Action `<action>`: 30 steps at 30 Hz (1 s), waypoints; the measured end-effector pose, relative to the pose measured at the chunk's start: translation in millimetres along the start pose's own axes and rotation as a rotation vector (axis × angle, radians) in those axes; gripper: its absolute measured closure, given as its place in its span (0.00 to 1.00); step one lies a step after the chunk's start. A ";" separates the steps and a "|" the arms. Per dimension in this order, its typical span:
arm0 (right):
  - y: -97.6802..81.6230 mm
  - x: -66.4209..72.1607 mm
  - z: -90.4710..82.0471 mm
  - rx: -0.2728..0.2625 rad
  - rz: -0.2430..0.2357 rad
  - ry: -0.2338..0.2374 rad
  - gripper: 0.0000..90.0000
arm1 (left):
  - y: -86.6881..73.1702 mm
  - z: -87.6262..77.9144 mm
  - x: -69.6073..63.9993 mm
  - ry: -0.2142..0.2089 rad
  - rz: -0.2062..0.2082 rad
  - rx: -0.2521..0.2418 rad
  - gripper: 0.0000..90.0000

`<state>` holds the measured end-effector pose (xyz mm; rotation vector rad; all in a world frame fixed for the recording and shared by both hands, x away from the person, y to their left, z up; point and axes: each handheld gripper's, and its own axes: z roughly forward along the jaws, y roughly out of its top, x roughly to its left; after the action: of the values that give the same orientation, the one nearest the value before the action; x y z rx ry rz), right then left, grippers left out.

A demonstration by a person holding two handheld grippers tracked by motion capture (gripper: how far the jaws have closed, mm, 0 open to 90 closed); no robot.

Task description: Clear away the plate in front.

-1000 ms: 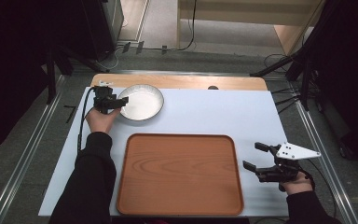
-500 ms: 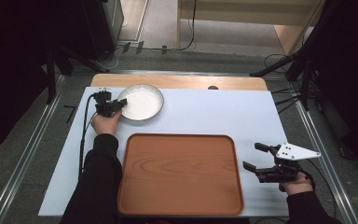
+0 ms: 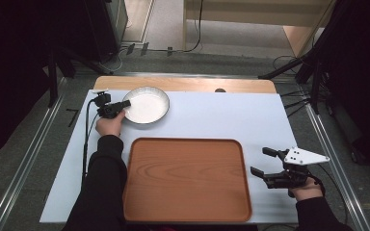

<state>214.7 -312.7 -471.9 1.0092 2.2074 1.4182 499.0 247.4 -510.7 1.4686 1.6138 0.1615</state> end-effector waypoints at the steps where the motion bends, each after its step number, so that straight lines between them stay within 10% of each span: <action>1: 0.2 0.1 -0.1 0.003 -0.004 -0.002 0.17 | 0.1 -0.2 -0.7 0.001 -0.008 0.003 0.89; 30: 0.8 -0.3 -0.2 0.003 -0.009 -0.004 0.17 | 14.4 -30.3 -7.9 -0.131 -0.136 -0.026 0.94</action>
<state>215.0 -312.8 -471.1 1.0013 2.2092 1.4087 487.7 258.8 -480.2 1.3172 1.5924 0.0084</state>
